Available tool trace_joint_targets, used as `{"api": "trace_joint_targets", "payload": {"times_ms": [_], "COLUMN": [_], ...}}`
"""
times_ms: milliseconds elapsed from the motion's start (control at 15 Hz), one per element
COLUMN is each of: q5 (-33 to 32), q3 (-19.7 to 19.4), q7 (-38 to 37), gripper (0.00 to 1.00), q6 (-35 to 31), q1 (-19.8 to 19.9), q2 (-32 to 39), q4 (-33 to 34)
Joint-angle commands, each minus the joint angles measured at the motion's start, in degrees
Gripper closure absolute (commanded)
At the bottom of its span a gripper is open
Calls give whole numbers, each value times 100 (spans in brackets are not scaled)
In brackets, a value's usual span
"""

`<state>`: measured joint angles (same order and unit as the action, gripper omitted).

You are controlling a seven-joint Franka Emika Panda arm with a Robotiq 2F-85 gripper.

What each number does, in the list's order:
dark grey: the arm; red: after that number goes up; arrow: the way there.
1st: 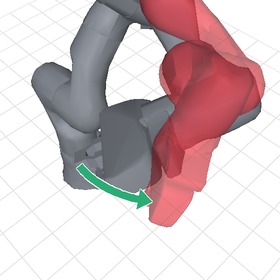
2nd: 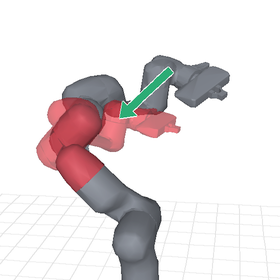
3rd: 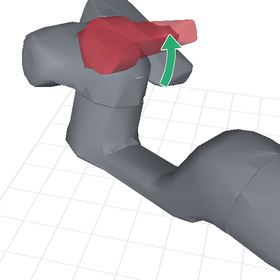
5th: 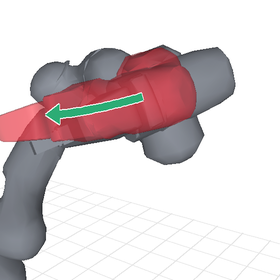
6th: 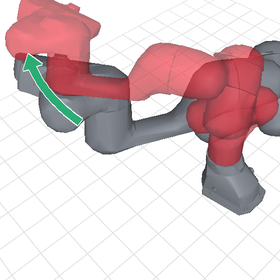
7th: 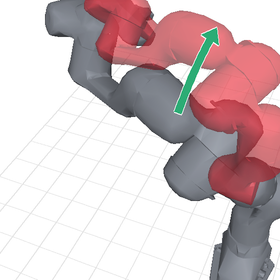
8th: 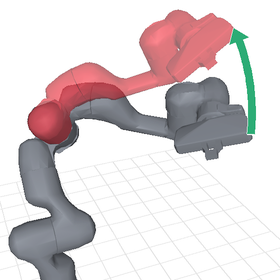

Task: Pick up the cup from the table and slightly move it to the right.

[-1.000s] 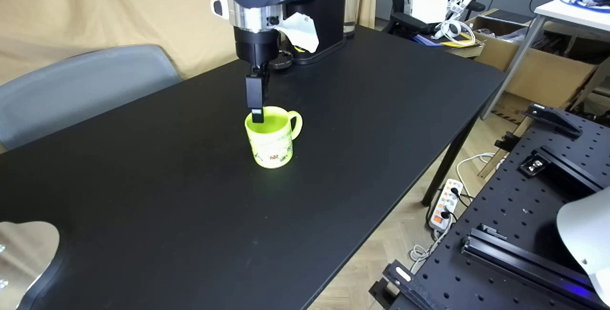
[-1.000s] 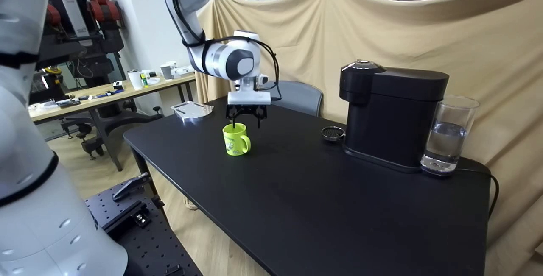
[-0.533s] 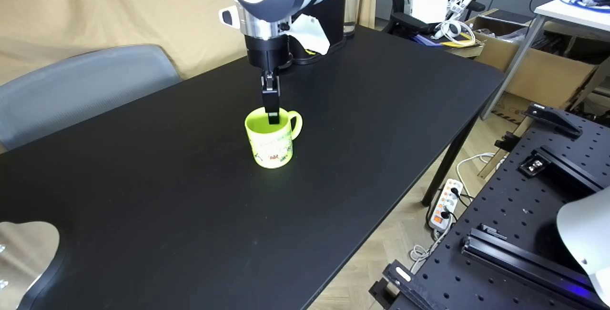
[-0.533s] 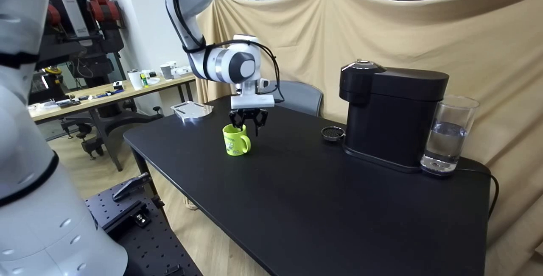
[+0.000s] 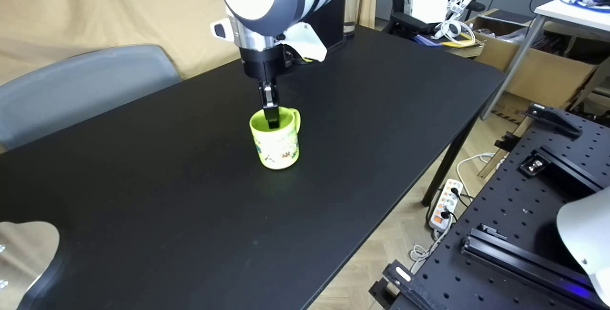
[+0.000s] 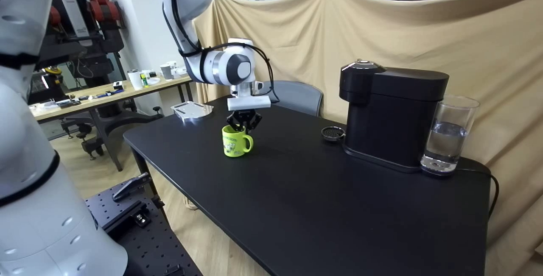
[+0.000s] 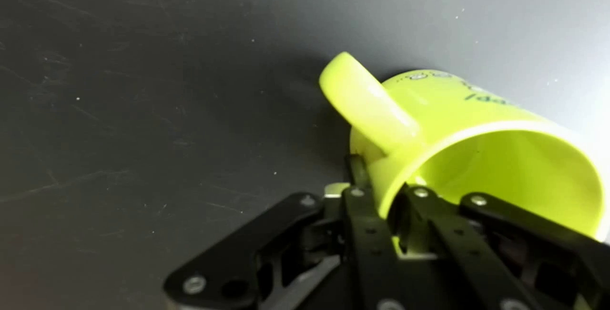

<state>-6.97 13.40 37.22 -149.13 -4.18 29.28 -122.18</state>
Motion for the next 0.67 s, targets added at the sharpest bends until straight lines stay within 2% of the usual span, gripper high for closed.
{"api": "trace_joint_targets", "payload": {"times_ms": [0, 200, 600], "q5": [-88, -130, -285], "q3": [2, -56, -420], "q7": [-73, -128, -388], "gripper": [98, 98, 98], "q6": [88, -28, -364], "q1": [-4, 7, 89], "q2": [-90, -308, -982], "q4": [35, -88, -283]}}
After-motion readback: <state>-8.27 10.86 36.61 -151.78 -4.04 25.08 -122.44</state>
